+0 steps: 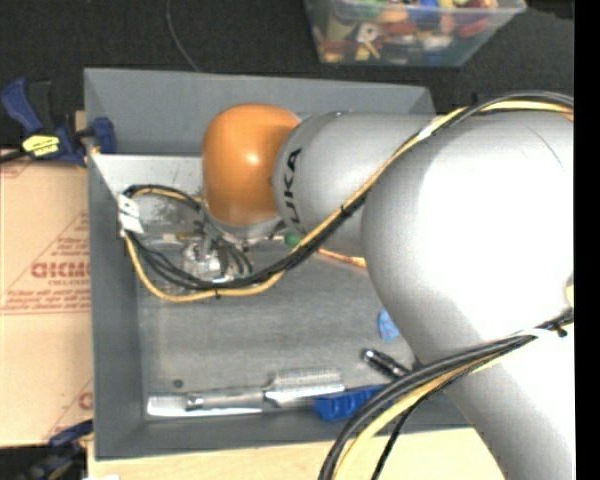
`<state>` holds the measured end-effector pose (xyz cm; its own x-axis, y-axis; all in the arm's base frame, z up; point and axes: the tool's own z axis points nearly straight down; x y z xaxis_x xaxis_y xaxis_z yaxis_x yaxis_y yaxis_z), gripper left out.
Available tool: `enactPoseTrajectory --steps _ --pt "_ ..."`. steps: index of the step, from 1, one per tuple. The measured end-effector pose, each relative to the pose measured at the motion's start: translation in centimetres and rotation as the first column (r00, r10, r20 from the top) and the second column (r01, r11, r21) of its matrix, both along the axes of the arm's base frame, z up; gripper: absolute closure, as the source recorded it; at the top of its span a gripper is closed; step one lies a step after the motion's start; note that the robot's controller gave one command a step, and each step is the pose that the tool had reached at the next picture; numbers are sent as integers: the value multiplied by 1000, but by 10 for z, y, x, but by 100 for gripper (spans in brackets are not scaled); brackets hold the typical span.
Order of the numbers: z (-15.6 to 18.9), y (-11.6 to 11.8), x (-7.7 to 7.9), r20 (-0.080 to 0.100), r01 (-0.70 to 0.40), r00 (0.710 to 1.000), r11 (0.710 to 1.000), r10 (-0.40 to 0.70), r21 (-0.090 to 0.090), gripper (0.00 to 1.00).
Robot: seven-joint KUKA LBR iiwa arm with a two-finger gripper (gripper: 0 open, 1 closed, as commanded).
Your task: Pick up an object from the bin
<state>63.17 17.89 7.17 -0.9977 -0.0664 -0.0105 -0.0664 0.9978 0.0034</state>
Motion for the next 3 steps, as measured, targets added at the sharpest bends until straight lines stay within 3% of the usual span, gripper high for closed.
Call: enactPoseTrajectory --steps 3 --pt "0 0 0 0 4 1000 1000 -4 1 100"
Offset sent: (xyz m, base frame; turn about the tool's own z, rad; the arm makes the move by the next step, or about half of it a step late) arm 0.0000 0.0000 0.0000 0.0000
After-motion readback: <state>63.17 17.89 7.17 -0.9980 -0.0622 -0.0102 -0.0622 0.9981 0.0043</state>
